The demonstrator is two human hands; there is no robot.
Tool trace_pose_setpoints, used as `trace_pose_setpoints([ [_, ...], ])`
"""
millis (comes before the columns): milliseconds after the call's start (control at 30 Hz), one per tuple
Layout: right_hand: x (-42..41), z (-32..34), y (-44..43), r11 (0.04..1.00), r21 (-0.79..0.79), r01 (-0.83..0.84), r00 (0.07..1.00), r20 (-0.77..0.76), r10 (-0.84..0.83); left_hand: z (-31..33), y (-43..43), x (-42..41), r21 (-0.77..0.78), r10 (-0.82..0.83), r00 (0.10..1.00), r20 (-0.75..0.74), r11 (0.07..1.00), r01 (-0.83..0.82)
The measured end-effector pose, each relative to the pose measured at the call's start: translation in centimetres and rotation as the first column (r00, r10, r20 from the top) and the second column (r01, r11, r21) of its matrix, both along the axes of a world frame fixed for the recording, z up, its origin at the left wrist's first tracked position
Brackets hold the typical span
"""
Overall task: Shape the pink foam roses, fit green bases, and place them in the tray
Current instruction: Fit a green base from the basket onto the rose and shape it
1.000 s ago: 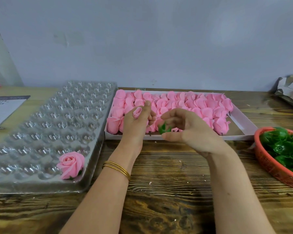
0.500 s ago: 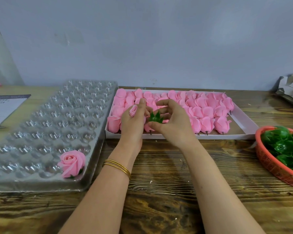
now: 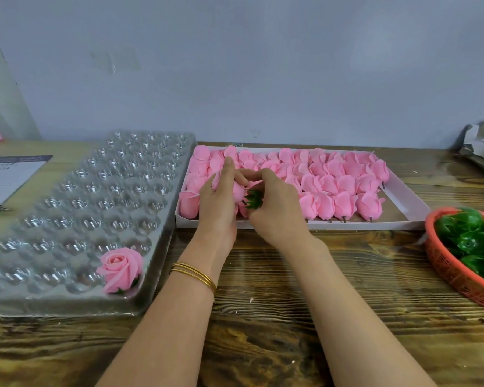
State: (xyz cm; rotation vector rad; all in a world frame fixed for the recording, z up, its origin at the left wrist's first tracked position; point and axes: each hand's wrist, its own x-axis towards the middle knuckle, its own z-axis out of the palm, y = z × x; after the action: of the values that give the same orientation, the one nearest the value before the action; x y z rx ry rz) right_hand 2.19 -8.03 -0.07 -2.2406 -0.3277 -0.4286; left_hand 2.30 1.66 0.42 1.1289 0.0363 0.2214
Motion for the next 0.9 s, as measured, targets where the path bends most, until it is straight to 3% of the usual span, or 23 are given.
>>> trace_pose_setpoints([
  [533, -0.3, -1.3, 0.0, 0.972, 0.234, -0.009, 0.999, -0.030, 0.017, -0.4, -0.2, 0.1, 0.082, -0.010, 1.000, -0.012, 0.997, 0.011],
  [900, -0.3, -1.2, -0.7, 0.884, 0.464, -0.058, 0.972, -0.175, 0.156, -0.9, 0.0, 0.4, 0.177, 0.039, 0.999, -0.005, 0.984, -0.038],
])
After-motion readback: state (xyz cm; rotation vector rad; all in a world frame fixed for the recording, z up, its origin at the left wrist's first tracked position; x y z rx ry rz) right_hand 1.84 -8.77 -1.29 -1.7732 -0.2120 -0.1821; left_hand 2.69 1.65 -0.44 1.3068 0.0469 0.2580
